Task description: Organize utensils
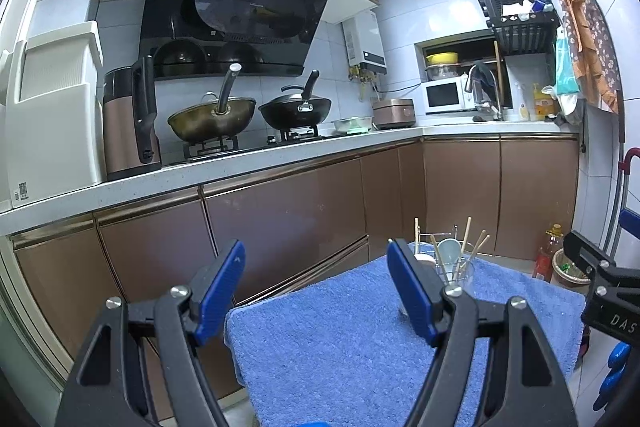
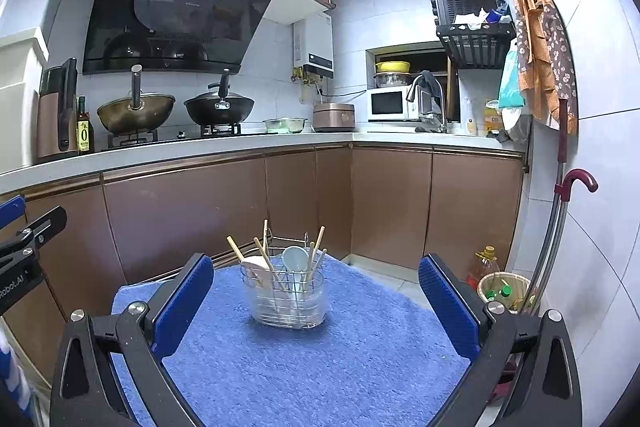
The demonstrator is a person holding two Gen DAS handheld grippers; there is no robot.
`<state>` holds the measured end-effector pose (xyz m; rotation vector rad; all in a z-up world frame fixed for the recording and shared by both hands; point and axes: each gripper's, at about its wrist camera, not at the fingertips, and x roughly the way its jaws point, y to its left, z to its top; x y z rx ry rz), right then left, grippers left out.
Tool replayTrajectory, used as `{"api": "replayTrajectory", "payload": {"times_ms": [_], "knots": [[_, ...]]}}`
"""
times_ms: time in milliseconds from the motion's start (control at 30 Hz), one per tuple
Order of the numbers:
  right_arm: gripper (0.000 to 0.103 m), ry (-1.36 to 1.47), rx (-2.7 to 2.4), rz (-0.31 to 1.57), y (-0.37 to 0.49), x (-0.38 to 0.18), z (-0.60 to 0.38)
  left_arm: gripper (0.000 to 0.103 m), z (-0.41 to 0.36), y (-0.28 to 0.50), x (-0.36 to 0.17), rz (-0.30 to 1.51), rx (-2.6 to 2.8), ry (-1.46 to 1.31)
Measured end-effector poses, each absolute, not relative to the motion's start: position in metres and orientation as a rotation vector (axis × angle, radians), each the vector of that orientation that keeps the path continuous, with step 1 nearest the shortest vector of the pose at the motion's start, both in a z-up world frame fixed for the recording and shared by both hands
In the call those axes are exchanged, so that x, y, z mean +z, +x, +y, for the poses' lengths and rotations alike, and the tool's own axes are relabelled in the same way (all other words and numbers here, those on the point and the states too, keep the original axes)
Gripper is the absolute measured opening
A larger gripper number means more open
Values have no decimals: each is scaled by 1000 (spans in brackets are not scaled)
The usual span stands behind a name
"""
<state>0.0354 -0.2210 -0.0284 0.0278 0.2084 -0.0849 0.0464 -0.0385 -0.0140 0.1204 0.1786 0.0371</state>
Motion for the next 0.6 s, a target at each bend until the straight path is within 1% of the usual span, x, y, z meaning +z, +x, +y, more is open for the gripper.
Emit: {"api": "replayTrajectory", "payload": {"times_ms": [600], "knots": [[103,27,-95,208,31,-25,-221,72,-43,41,-17,183,12,141]]}}
